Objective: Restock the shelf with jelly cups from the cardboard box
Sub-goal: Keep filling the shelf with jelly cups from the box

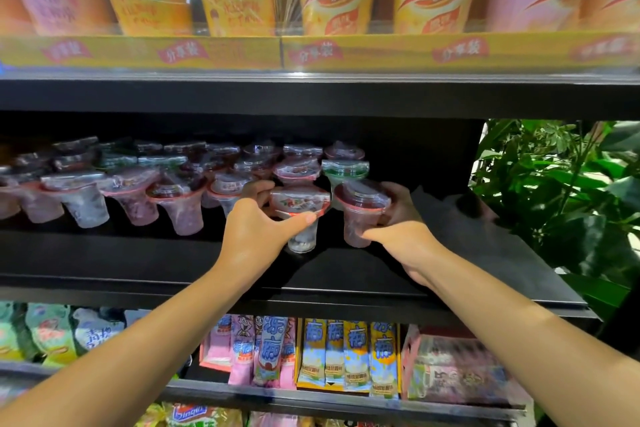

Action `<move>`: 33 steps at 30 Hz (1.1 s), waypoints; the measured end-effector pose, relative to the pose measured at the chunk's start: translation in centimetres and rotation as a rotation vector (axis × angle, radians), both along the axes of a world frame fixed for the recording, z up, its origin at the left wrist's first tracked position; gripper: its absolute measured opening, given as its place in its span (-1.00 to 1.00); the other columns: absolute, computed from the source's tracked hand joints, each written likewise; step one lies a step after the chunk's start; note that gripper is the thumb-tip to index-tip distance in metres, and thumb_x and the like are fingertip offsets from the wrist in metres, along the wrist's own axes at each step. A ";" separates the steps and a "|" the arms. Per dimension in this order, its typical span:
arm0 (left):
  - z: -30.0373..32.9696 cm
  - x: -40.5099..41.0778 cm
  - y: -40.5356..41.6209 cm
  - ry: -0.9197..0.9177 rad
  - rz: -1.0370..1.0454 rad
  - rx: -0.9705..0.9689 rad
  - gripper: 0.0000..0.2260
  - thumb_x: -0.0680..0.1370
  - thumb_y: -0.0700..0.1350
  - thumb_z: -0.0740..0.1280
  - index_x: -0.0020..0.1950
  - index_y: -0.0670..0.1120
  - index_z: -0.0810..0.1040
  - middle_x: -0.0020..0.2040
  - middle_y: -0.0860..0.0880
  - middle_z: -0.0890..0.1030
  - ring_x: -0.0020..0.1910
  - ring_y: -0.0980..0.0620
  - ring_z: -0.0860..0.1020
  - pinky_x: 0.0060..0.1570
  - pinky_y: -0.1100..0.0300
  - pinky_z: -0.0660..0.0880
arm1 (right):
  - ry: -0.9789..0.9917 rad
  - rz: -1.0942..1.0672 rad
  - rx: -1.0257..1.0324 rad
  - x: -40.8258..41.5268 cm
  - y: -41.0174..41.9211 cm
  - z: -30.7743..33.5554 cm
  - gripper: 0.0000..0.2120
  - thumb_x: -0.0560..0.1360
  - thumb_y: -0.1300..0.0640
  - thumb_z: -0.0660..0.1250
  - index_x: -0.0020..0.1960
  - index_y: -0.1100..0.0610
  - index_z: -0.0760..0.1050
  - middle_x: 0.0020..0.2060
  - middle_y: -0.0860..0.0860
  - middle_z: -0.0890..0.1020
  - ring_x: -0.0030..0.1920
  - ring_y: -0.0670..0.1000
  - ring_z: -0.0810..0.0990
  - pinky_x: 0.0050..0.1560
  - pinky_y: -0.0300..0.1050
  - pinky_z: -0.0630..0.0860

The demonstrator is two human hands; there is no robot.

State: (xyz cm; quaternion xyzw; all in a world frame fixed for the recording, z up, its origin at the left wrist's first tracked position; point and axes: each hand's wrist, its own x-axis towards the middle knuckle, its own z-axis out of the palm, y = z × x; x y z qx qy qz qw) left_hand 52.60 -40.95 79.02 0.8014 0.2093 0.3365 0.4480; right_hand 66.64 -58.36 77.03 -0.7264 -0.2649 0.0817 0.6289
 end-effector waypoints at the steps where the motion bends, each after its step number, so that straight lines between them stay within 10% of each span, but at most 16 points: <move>1: -0.1 0.1 0.0 0.004 0.010 0.000 -0.53 0.40 0.04 0.58 -0.40 -0.30 0.47 -0.52 -0.16 0.43 -0.58 0.13 0.27 -0.55 0.22 0.20 | -0.010 -0.001 -0.003 0.1 0.0 0.0 -0.16 0.33 0.48 0.51 0.42 -0.01 0.22 0.13 -0.07 0.57 0.08 -0.12 0.61 -0.01 -0.29 0.55; 6: -0.2 0.6 -0.2 -0.006 0.015 0.008 -0.60 0.37 0.10 0.57 -0.12 -0.24 0.64 -0.35 -0.17 0.64 -0.45 -0.09 0.52 -0.41 0.02 0.45 | -0.073 -0.017 -0.035 0.3 0.7 0.0 -0.16 0.35 0.49 0.48 0.46 0.02 0.20 0.23 0.07 0.54 0.12 0.02 0.61 0.00 -0.17 0.59; 9: -0.5 0.3 -0.4 0.000 0.027 0.001 -0.54 0.39 0.09 0.57 0.19 -0.07 0.58 -0.11 0.06 0.70 -0.16 0.12 0.64 -0.31 0.33 0.50 | -0.102 -0.033 -0.063 0.2 0.6 -0.2 -0.16 0.38 0.42 0.51 0.49 0.01 0.19 0.18 0.00 0.55 0.08 -0.07 0.61 -0.04 -0.23 0.58; 14: -0.6 -1.8 -1.0 0.083 0.045 0.101 -0.55 0.47 0.03 0.52 0.17 -0.11 0.37 -0.05 0.08 0.51 -0.10 0.12 0.51 -0.25 0.38 0.37 | -0.194 -0.057 -0.131 -1.0 -0.9 0.5 -0.18 0.43 0.23 0.53 0.52 -0.03 0.15 0.14 -0.11 0.52 0.13 -0.14 0.57 0.04 -0.21 0.55; 19: -2.4 -5.5 -1.5 0.081 -0.069 0.285 -0.35 0.58 -0.02 0.39 0.57 -0.01 0.14 0.50 0.13 0.25 0.40 0.23 0.26 0.35 0.23 0.30 | -0.348 -0.154 -0.437 -3.3 -3.5 0.9 -0.52 0.56 0.11 0.40 0.38 0.30 0.36 0.23 0.20 0.55 0.23 0.17 0.55 0.22 0.04 0.48; 27: -4.1 -6.5 -4.2 0.483 -0.271 0.612 -0.40 0.60 0.31 -0.06 0.63 0.18 -0.05 0.62 0.20 -0.18 0.58 0.11 -0.29 0.54 -0.05 -0.11 | -0.641 0.077 -0.798 -6.3 -4.7 0.1 -0.46 0.68 -0.03 0.10 0.62 -0.06 0.05 0.55 -0.05 0.22 0.54 0.05 0.13 0.54 0.08 0.03; 33: -4.0 -5.2 -4.3 0.547 -0.261 0.680 -0.39 0.62 0.33 -0.10 0.62 0.18 -0.15 0.63 0.14 -0.19 0.59 0.08 -0.27 0.56 -0.04 -0.06 | -0.620 0.116 -0.892 -6.5 -4.8 -0.2 -0.44 0.69 -0.09 0.02 0.63 -0.11 -0.08 0.61 -0.09 0.00 0.59 0.02 -0.06 0.56 0.14 -0.16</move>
